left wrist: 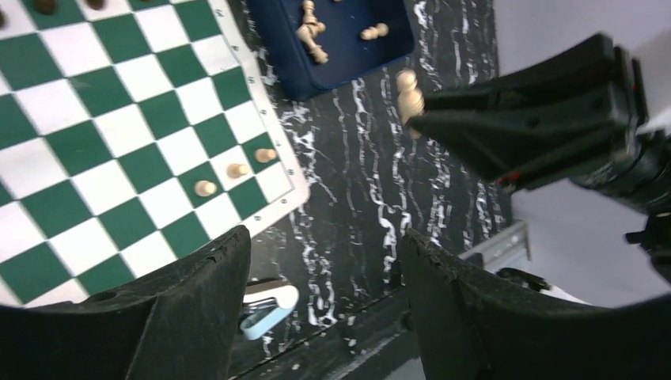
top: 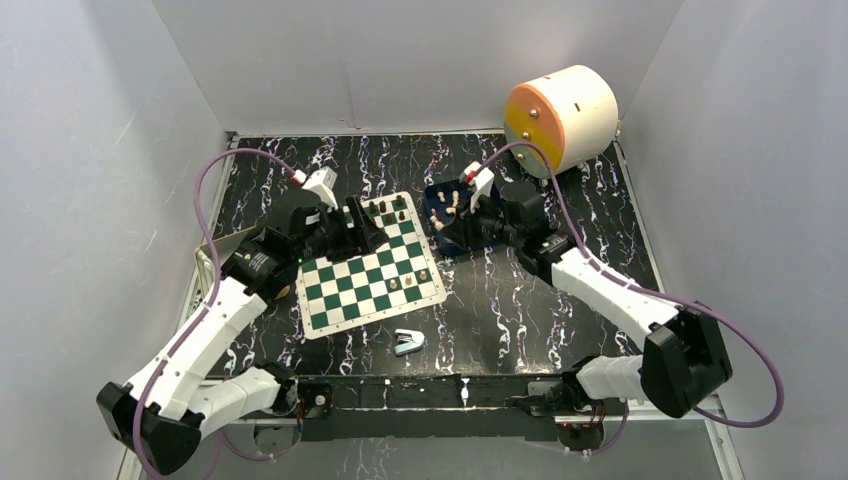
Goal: Set up the chess pieces on the board
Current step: Pick up the chess piece from the storage box.
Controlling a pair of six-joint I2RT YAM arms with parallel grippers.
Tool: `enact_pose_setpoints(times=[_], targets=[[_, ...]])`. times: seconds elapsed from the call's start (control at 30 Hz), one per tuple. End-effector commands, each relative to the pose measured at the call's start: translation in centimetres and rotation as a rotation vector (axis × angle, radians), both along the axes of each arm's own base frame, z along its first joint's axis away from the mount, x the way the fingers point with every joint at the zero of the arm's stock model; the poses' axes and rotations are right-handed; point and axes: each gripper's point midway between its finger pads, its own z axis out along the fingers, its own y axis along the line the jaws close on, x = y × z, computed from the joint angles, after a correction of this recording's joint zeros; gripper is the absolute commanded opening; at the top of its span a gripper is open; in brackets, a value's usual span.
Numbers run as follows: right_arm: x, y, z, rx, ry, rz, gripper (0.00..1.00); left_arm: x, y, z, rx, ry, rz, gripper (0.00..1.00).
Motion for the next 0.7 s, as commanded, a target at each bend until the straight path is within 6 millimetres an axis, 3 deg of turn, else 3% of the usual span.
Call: enact_pose_setpoints(times=[0.0, 0.1, 0.23, 0.67], targets=[[-3.5, 2.9, 4.8, 0.135, -0.164, 0.205, 0.23, -0.4, -3.6, 3.1, -0.163, 0.044, -0.106, 0.65], [-5.8, 3.9, 5.4, 0.15, -0.19, 0.268, 0.23, -0.5, -5.1, 3.5, -0.201, 0.09, -0.171, 0.61], [-7.6, 4.7, 5.9, 0.173, -0.224, 0.309, 0.23, -0.5, -5.7, 3.3, -0.212, 0.121, -0.185, 0.6], [-8.1, 5.9, 6.1, 0.185, -0.228, 0.326, 0.22, -0.9, -6.7, 0.9, -0.203, 0.203, -0.254, 0.52]])
